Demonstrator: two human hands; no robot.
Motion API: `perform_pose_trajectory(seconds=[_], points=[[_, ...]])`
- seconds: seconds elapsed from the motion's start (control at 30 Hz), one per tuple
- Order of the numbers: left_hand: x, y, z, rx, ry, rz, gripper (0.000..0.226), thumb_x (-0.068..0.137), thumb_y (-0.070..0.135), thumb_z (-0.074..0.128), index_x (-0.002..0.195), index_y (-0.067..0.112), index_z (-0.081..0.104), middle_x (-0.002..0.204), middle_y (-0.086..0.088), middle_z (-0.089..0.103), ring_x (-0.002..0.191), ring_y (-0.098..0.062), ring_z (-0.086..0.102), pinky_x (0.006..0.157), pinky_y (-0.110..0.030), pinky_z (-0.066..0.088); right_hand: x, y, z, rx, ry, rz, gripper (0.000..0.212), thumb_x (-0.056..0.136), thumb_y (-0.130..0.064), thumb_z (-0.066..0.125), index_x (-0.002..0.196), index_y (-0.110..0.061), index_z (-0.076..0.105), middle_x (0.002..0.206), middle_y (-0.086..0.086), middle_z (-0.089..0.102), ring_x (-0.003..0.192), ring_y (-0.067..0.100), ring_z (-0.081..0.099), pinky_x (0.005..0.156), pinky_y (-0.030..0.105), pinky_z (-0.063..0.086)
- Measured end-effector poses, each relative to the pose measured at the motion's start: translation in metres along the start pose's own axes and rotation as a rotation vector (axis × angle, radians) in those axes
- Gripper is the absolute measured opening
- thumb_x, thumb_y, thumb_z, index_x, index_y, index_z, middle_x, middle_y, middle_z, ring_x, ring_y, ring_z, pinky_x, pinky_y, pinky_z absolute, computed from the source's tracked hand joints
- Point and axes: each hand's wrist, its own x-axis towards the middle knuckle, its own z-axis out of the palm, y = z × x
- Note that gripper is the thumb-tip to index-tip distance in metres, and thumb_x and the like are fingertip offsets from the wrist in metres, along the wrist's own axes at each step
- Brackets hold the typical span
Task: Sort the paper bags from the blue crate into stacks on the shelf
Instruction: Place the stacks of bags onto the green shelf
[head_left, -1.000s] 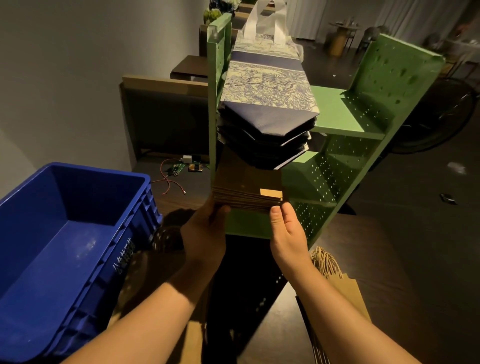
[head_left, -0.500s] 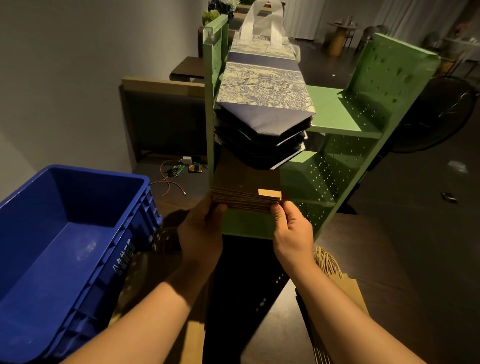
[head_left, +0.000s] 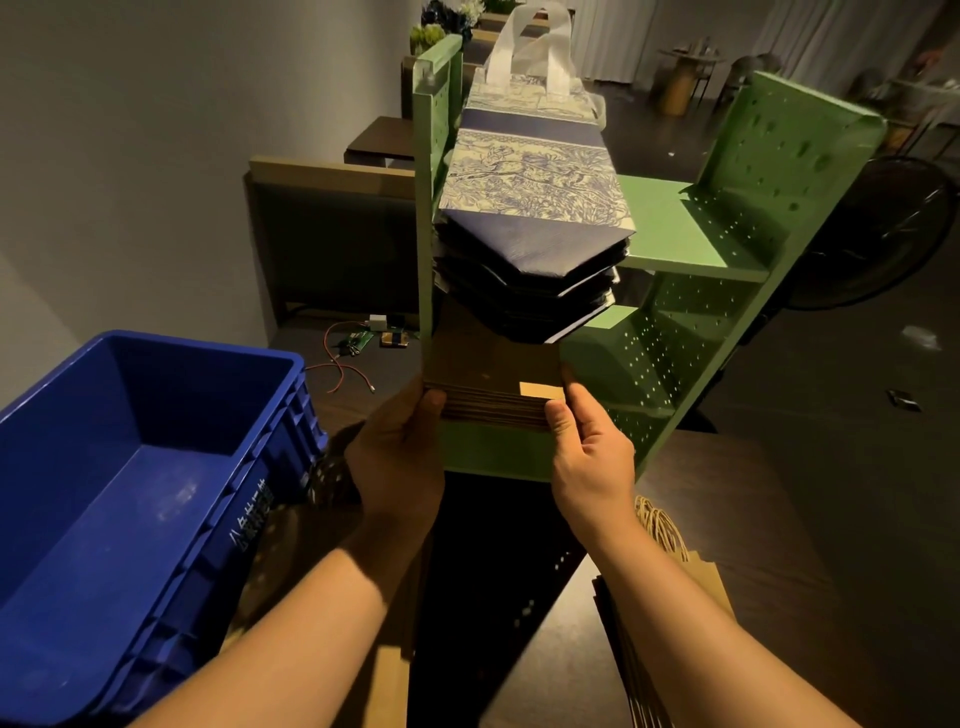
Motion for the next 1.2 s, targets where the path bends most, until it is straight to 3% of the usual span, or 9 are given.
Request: perform_pose_trajectory(seconds=[0.17, 0.27, 0.33, 0.4, 0.47, 0.63, 0.77, 0.9, 1.2], points=[[-0.001, 0.000, 0.000, 0.004, -0.041, 0.069, 0.036, 0.103, 0.017, 0.058, 0.127, 0.044, 0.061, 0.109, 0.017, 0.072, 0.101, 0.009, 0.067, 0.080, -0.007, 0.051, 0.001, 0.005, -0.001, -0.019, 0.000, 0.015, 0.046, 0.104, -0.023, 0.057, 0.148, -0.022, 0.046, 0.127, -0.030, 0.048, 0.119, -0.020, 0.045, 0.091, -0.009, 0.031], [-0.003, -0.002, 0.000, -0.005, -0.005, 0.052, 0.029, 0.101, 0.028, 0.059, 0.126, 0.041, 0.063, 0.112, 0.016, 0.072, 0.105, 0.008, 0.066, 0.087, -0.013, 0.054, -0.001, -0.001, 0.000, 0.011, 0.017, 0.048, 0.032, 0.106, -0.020, 0.054, 0.136, -0.029, 0.048, 0.113, -0.033, 0.053, 0.098, -0.035, 0.047, 0.082, -0.007, 0.036], [-0.003, -0.001, 0.000, -0.005, -0.007, 0.037, 0.030, 0.100, 0.034, 0.056, 0.129, 0.040, 0.061, 0.114, 0.017, 0.071, 0.108, 0.011, 0.064, 0.088, -0.012, 0.054, 0.004, -0.002, 0.000, 0.127, 0.043, 0.082, 0.018, 0.108, -0.031, 0.048, 0.113, -0.023, 0.063, 0.092, -0.016, 0.061, 0.083, -0.017, 0.057, 0.076, 0.006, 0.043], [-0.003, 0.002, 0.002, -0.044, -0.047, 0.006, 0.032, 0.104, 0.031, 0.053, 0.135, 0.037, 0.058, 0.115, 0.022, 0.069, 0.108, 0.015, 0.063, 0.084, -0.007, 0.051, 0.010, -0.006, 0.001, 0.205, 0.083, 0.129, 0.044, 0.104, -0.044, 0.040, 0.094, -0.005, 0.059, 0.086, 0.011, 0.055, 0.082, 0.007, 0.053, 0.078, 0.028, 0.044], [-0.002, -0.001, 0.005, -0.082, -0.058, -0.036, 0.036, 0.105, 0.035, 0.050, 0.139, 0.030, 0.062, 0.117, 0.017, 0.072, 0.109, 0.007, 0.066, 0.087, -0.015, 0.055, 0.013, -0.007, 0.005, 0.207, 0.037, 0.204, 0.041, 0.109, -0.043, 0.035, 0.092, -0.014, 0.058, 0.092, 0.006, 0.057, 0.090, 0.016, 0.053, 0.087, 0.036, 0.043], [-0.003, 0.003, 0.012, -0.123, -0.020, -0.125, 0.032, 0.107, 0.032, 0.047, 0.135, 0.034, 0.063, 0.113, 0.023, 0.070, 0.103, 0.013, 0.064, 0.077, -0.004, 0.048, 0.015, -0.008, 0.013, 0.269, -0.003, 0.301, 0.038, 0.113, -0.037, 0.028, 0.090, -0.027, 0.056, 0.091, -0.012, 0.057, 0.081, -0.005, 0.054, 0.074, 0.004, 0.040], [0.005, 0.014, 0.016, -0.190, -0.005, -0.145, 0.030, 0.111, 0.027, 0.038, 0.118, 0.043, 0.062, 0.109, 0.020, 0.071, 0.103, 0.009, 0.065, 0.078, -0.008, 0.051, 0.020, -0.009, 0.020, 0.350, -0.033, 0.373, 0.040, 0.112, -0.043, 0.028, 0.094, -0.024, 0.058, 0.094, -0.007, 0.059, 0.087, 0.004, 0.055, 0.076, 0.015, 0.039], [0.010, 0.003, 0.026, -0.243, -0.003, -0.224, 0.036, 0.107, 0.050, 0.031, 0.128, 0.042, 0.059, 0.133, -0.001, 0.060, 0.116, -0.013, 0.062, 0.098, -0.041, 0.055, 0.020, -0.005, 0.025, 0.402, 0.010, 0.416, 0.040, 0.111, -0.045, 0.029, 0.092, -0.024, 0.057, 0.090, -0.007, 0.057, 0.086, 0.008, 0.053, 0.071, 0.017, 0.038], [0.009, 0.002, 0.038, -0.255, 0.031, -0.268, 0.037, 0.084, 0.078, 0.027, 0.109, 0.065, 0.052, 0.136, -0.002, 0.054, 0.123, -0.020, 0.057, 0.104, -0.051, 0.050, 0.018, -0.010, 0.030, 0.524, 0.028, 0.424, 0.038, 0.109, -0.048, 0.036, 0.095, -0.025, 0.061, 0.095, -0.008, 0.063, 0.091, 0.006, 0.058, 0.075, 0.020, 0.040]])
